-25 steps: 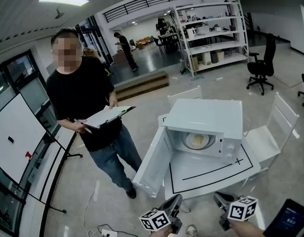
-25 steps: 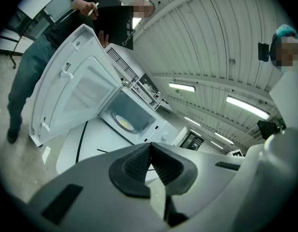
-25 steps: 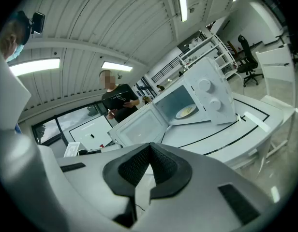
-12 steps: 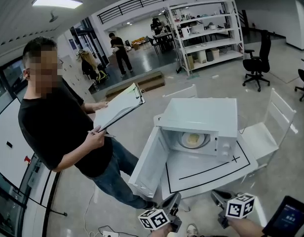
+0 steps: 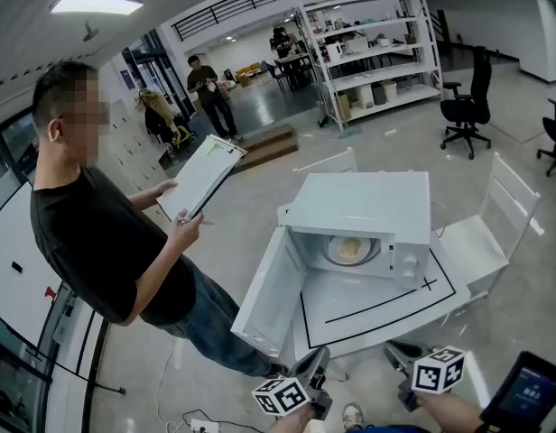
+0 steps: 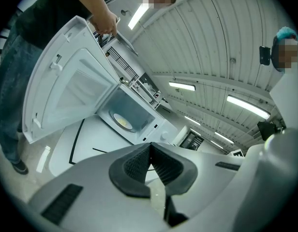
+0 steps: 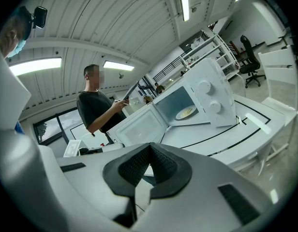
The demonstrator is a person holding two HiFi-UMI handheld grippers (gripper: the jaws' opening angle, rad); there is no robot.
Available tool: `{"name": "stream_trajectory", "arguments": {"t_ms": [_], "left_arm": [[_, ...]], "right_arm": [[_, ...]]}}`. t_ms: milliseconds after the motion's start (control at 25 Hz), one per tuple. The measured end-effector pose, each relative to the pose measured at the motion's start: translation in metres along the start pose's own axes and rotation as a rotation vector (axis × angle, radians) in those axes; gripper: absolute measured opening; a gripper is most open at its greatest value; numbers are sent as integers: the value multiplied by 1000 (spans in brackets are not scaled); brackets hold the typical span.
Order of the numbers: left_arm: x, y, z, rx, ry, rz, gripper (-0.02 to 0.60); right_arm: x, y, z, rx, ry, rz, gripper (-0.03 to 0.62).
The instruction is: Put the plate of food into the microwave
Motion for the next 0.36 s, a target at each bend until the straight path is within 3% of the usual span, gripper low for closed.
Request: {"name": "stream_trajectory", "arguments": {"t_ms": [360], "left_arm": [[-2,3,0,1,4,-1,6]], "right_arm": [[-3,4,-1,9,4,-1,0]]}}
Point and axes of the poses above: the fingertips, and each gripper's own axes: x backward along the fingers, z to its left, y out of its top, the point moved 9 cm from there along x, backward along the fingers, and after that the axes turned 15 degrees about x, right-handed, at the moved point
